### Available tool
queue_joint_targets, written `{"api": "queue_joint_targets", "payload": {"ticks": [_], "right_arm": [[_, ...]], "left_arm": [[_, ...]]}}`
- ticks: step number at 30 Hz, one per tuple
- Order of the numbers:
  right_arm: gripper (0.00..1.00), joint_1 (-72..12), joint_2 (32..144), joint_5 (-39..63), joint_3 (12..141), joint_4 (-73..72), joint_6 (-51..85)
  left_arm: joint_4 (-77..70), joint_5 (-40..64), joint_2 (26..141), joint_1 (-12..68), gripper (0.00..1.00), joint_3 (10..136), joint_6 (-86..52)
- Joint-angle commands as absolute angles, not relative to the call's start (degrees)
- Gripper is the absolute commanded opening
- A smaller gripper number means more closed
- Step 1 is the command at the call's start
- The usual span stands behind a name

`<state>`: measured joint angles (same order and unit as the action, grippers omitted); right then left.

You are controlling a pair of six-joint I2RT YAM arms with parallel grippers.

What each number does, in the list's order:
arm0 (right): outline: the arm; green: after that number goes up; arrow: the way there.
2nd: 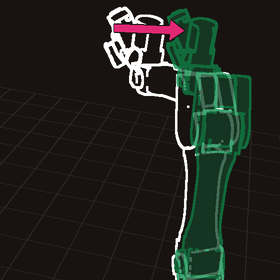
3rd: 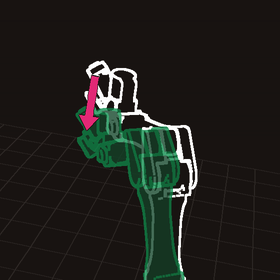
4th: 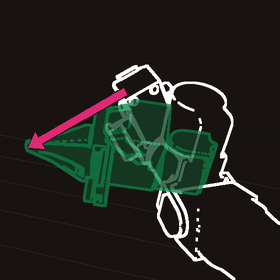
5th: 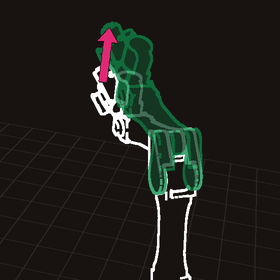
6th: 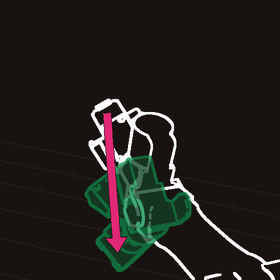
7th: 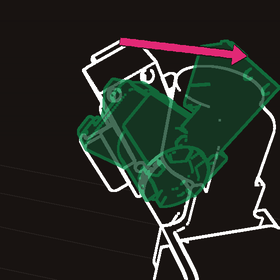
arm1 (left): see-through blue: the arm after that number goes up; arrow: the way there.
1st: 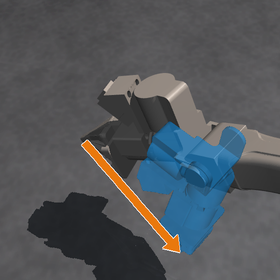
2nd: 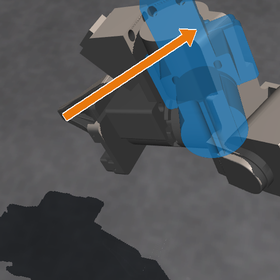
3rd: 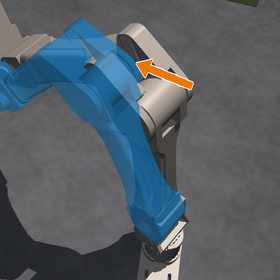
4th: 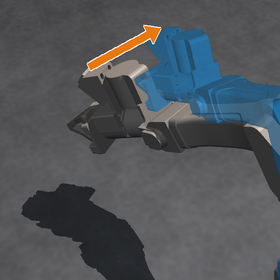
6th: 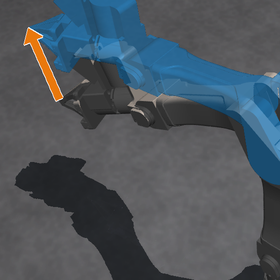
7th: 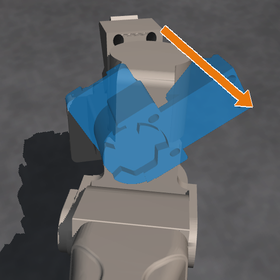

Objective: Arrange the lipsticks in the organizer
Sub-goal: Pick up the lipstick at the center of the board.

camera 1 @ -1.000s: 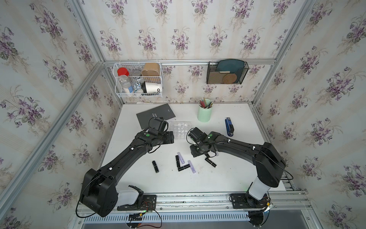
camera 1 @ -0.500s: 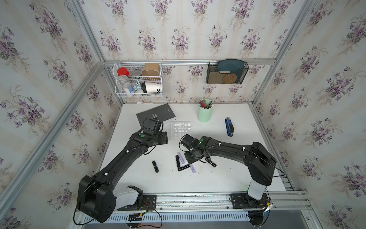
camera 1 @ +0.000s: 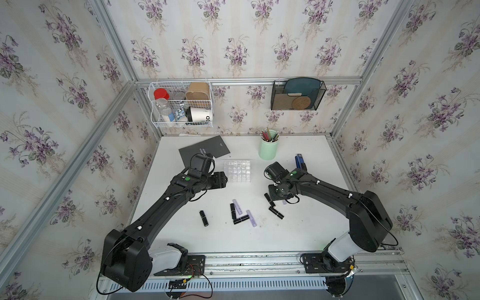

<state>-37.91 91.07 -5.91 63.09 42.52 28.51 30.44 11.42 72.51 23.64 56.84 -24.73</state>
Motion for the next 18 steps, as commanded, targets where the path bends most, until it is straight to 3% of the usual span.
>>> {"api": "queue_joint_targets", "payload": {"ticks": [1,6,18], "right_arm": [[0.48,-32.28,91.24,-8.45,61.51,41.17,27.84],[0.49,-27.52,94.10,-7.13,61.56,37.14,27.36],[0.42,-27.24,100.06,-2.46,60.98,32.35,26.47]], "left_arm": [[27.81,13.80,72.96,23.73,0.73,56.69,-24.46],[27.47,15.26,74.13,24.21,0.74,57.04,-24.27],[27.28,15.42,74.97,24.43,0.74,56.93,-24.13]]}}
